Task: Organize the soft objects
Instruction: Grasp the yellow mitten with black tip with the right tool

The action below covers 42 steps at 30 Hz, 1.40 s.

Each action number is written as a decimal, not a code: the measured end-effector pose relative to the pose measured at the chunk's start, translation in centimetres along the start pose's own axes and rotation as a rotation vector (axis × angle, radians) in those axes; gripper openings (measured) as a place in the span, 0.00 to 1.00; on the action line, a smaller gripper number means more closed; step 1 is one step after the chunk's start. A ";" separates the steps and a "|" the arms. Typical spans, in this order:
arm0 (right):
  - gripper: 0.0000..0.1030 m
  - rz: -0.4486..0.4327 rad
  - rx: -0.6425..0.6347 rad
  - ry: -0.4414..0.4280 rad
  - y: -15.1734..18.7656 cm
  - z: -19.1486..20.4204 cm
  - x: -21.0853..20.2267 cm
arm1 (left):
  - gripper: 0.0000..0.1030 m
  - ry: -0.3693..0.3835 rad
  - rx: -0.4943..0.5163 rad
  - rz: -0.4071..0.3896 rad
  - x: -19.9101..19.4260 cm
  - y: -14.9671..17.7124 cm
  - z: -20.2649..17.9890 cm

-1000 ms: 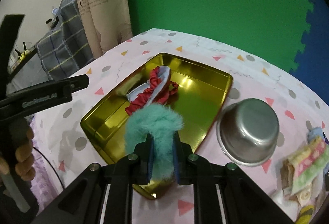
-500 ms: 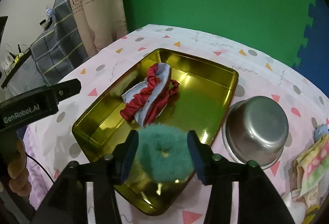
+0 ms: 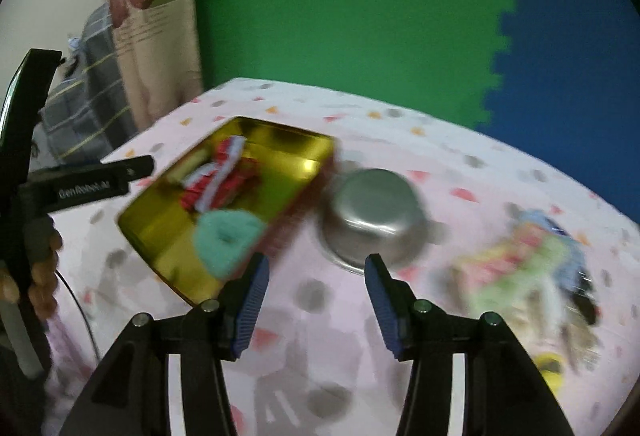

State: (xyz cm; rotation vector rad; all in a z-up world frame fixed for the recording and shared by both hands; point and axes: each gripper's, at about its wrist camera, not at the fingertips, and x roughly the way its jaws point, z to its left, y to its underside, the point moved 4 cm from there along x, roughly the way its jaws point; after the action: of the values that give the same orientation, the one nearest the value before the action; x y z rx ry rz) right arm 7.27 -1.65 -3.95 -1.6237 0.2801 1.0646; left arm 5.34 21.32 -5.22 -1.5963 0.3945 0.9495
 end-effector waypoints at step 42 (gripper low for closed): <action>0.44 0.126 0.310 0.353 13.6 -21.8 -1.2 | 0.85 0.431 0.544 0.120 -2.4 10.4 -23.5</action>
State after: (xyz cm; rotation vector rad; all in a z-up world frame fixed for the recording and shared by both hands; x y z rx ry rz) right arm 8.18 -25.84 -12.52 -1.5170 0.7541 0.7752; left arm 4.98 -3.92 -10.44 -1.2679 0.9691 0.5107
